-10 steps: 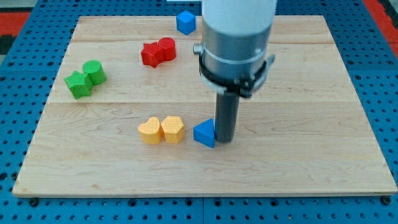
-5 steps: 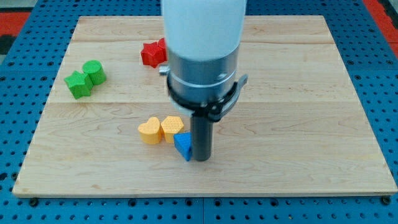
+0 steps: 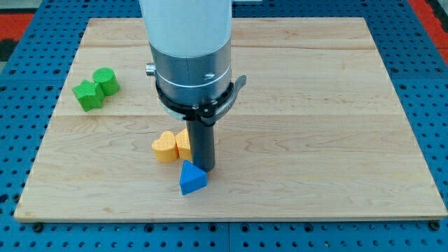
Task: Push the blue cube diagonally towards the top right of the green circle
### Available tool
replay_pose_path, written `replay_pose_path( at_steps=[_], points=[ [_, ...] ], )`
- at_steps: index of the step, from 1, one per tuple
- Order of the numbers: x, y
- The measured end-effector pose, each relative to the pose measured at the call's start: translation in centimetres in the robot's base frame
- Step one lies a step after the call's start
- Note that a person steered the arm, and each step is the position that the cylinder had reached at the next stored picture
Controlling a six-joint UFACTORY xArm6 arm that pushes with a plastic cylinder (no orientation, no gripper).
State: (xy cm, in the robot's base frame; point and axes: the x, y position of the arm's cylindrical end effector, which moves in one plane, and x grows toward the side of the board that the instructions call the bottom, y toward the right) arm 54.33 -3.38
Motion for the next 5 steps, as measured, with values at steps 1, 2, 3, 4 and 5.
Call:
replay_pose_path(
  at_steps=[1, 2, 3, 4, 5],
  points=[
    [-0.9, 0.8],
    [-4.6, 6.1],
    [-10.2, 10.1],
    [-17.3, 10.9],
    [-24.2, 10.6]
  ],
)
